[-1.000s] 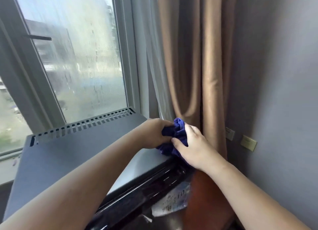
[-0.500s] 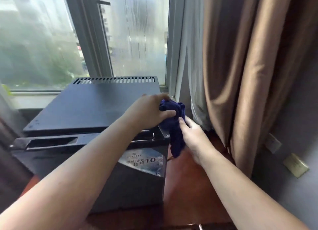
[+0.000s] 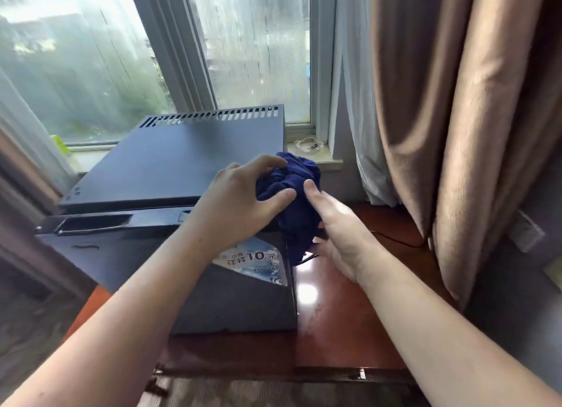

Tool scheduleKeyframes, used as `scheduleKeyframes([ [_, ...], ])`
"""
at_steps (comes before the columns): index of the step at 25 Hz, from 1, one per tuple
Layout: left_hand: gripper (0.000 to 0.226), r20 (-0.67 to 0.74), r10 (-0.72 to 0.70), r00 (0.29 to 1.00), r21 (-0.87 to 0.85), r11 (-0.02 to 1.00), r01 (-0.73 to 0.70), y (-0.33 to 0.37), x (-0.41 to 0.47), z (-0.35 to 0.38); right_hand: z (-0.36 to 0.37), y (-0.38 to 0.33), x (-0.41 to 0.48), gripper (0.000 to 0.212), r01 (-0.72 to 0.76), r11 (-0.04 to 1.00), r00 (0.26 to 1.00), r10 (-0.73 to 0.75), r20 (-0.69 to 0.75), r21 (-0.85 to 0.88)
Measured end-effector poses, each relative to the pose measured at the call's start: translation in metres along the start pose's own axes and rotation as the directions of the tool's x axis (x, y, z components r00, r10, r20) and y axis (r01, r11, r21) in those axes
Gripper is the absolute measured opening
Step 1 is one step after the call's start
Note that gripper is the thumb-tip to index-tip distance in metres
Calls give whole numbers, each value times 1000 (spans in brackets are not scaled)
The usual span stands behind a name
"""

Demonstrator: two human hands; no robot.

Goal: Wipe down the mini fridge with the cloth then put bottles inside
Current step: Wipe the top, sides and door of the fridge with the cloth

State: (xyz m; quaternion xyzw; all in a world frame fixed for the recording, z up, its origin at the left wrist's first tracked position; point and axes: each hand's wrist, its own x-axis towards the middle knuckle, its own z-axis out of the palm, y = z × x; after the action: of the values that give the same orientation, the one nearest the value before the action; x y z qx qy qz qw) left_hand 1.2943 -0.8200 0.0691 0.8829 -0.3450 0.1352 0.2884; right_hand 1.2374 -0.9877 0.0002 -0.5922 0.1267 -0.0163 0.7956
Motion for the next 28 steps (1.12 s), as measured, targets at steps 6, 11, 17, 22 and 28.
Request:
scheduleKeyframes([
  [6, 48, 160, -5, 987, -55, 998, 14, -18, 40, -4, -5, -15, 16, 53, 45, 996, 999, -43, 27, -83],
  [11, 55, 173, 9, 985, -79, 997, 5, -23, 48, 0, 8, -2, 33, 67, 311, 943, 935, -326, -142, -121],
  [17, 58, 217, -14, 976, 34, 999, 6, -7, 39, -2, -3, 11, 45, 51, 309, 944, 950, -311, 0, -116],
  [22, 41, 224, -25, 974, 364, 929, -60, 21, 45, 8, -23, 24, 51, 60, 252, 966, 962, -244, 119, -58],
  [28, 26, 364, -206, 908, 673, 732, -104, 65, 42, 64, -45, 70, 54, 41, 162, 987, 970, -158, 185, -6],
])
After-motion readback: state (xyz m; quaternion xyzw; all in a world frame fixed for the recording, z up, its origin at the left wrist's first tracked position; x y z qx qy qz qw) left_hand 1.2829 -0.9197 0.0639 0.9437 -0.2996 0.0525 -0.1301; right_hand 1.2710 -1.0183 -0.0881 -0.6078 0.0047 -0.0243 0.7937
